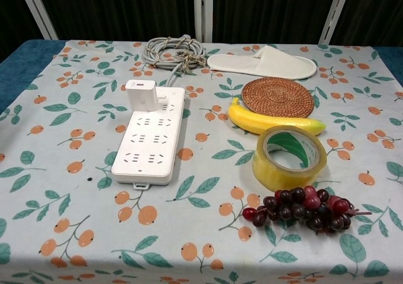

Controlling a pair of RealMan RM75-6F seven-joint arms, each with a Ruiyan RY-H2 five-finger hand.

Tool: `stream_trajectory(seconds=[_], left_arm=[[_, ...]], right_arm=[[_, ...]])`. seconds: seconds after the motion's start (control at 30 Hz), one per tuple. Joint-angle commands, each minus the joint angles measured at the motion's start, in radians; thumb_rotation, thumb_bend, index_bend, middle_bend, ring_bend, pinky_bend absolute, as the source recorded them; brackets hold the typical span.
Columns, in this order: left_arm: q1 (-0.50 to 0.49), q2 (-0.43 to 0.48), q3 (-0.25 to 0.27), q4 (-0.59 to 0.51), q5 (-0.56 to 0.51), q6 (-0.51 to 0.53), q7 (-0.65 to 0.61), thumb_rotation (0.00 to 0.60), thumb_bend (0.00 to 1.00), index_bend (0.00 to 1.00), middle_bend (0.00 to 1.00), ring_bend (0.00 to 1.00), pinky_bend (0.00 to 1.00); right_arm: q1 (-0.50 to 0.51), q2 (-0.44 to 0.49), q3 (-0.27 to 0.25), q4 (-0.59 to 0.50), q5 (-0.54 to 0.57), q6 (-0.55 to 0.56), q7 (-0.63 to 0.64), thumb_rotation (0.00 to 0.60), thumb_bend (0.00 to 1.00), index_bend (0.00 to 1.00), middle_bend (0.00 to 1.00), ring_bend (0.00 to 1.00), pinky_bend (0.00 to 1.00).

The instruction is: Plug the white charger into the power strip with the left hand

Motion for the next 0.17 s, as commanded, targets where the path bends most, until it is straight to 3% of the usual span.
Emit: stream_trajectory(seconds=[0.03, 0.17], left_arm=[[0.072, 0.022, 0.056, -0.029, 0.073, 0.059, 0.003, 0.6, 0.16, 0.16, 0.2, 0.09, 0.03], [0.124, 0.012, 0.083, -0.052, 0.125, 0.097, 0.031, 0.6, 0.16, 0.16, 0.2, 0.09, 0.03]], right_arm=[[-0.008, -0.01, -0.014, 0.006, -0.019, 0.016, 0.015, 0.6, 0.13, 0.0, 0.03, 0.0, 0.0], [-0.02, -0.024, -0.03, 0.007, -0.043, 0.038, 0.014, 0.6, 0.13, 0.0, 0.03, 0.0, 0.0]])
